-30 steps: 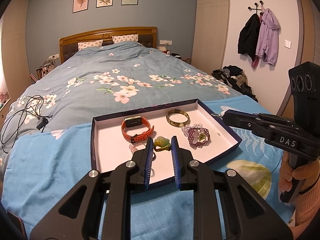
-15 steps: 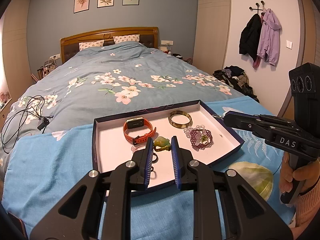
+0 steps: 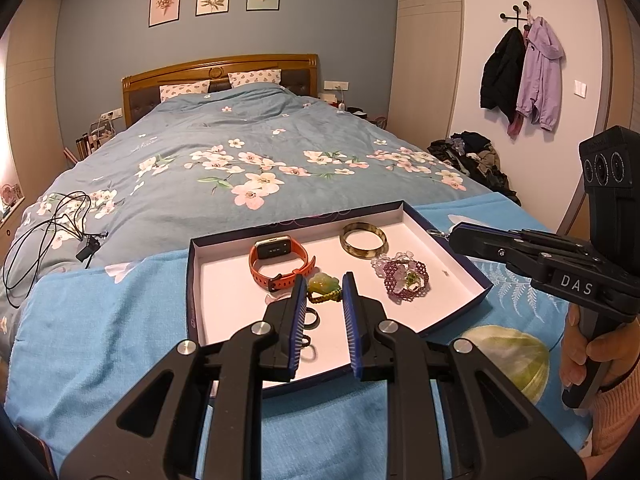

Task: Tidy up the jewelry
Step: 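Lower yellow-green ring into tray with left tool while right tool lowers silver ring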

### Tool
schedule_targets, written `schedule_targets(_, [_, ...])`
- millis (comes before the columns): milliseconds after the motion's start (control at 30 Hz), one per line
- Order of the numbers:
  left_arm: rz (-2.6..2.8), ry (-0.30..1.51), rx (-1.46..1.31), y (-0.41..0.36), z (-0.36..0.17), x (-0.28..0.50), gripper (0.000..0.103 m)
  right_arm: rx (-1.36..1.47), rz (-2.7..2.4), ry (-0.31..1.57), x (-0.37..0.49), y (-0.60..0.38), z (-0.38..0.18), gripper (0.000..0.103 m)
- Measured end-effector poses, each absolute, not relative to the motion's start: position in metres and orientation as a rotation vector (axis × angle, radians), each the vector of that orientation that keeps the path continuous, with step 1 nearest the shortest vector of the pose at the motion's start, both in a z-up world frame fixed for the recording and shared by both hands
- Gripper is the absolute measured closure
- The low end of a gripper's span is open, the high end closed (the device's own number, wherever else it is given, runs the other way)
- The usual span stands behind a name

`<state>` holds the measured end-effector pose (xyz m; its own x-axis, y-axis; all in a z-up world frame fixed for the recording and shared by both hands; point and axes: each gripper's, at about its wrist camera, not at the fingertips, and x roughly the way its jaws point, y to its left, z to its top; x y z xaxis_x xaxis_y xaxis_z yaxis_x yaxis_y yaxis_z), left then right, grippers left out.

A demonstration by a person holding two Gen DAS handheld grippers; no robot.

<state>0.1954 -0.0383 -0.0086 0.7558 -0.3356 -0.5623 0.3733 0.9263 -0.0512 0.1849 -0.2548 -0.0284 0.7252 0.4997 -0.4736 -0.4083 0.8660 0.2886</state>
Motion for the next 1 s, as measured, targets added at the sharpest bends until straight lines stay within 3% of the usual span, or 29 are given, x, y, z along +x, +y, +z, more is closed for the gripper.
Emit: schedule_targets(1000, [-0.351,0.628,0.070,-0.037,-0.021,0.211,0.084,0.183,0.467,0.611,0.202,-0.258,-0.040,0.100])
